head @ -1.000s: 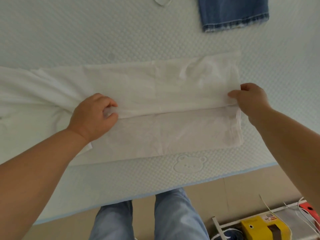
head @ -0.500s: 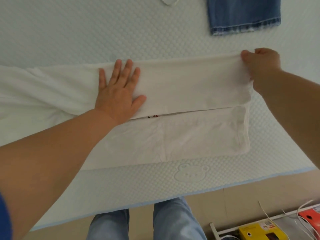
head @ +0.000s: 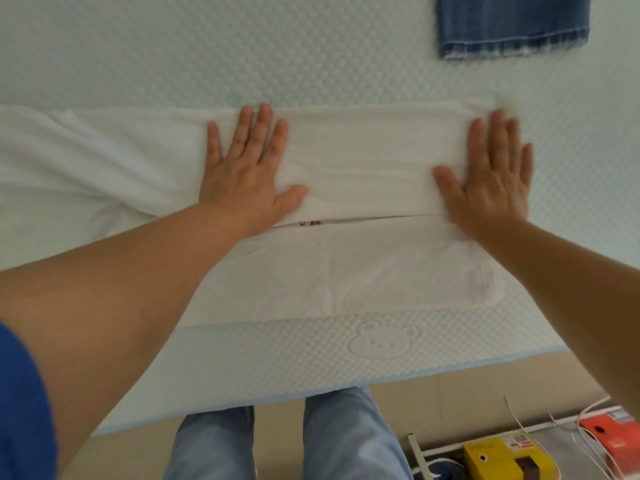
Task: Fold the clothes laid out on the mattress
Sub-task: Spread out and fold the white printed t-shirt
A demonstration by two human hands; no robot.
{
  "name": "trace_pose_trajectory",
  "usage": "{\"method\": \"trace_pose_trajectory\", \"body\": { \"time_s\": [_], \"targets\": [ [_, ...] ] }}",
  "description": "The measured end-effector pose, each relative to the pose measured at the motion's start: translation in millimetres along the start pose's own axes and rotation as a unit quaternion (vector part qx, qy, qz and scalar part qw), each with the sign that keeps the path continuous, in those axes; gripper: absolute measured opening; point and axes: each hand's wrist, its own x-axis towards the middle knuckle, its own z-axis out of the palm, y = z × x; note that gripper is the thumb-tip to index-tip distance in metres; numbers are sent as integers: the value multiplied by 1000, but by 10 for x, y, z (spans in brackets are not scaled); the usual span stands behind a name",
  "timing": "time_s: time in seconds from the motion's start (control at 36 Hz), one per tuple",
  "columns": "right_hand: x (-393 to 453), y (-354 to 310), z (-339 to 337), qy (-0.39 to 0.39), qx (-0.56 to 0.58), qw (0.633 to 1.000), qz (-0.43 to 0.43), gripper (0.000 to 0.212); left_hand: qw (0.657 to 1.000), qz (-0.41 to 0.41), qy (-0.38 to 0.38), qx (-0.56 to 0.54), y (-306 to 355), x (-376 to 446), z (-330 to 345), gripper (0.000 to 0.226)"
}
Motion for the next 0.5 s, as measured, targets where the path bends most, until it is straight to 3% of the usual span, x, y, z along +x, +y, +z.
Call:
{"method": "trace_pose_trajectory", "body": {
  "time_s": [0.08, 0.19, 0.28, 0.39, 0.5],
  "targets": [
    [-63, 200, -85, -26, -18, 998, 46, 77, 1000, -5, -28, -4, 12, 3, -54, 89],
    [-195, 110, -263, -42, -38, 998, 25, 79, 997, 0, -61, -49, -22, -36, -262, 88],
    [-329, -262, -358, -35, -15, 999, -16, 77, 990, -18, 8, -142, -115, -279, -425, 77],
    [-561, -1051, -362, -47, 75, 994, -64, 72, 962, -118, 108, -220, -407, -855, -546, 47],
    [-840, -1939, -227, -59, 156, 979, -114, 61, 927, -265, 143, -224, -838, -1395, -430, 34]
  ]
}}
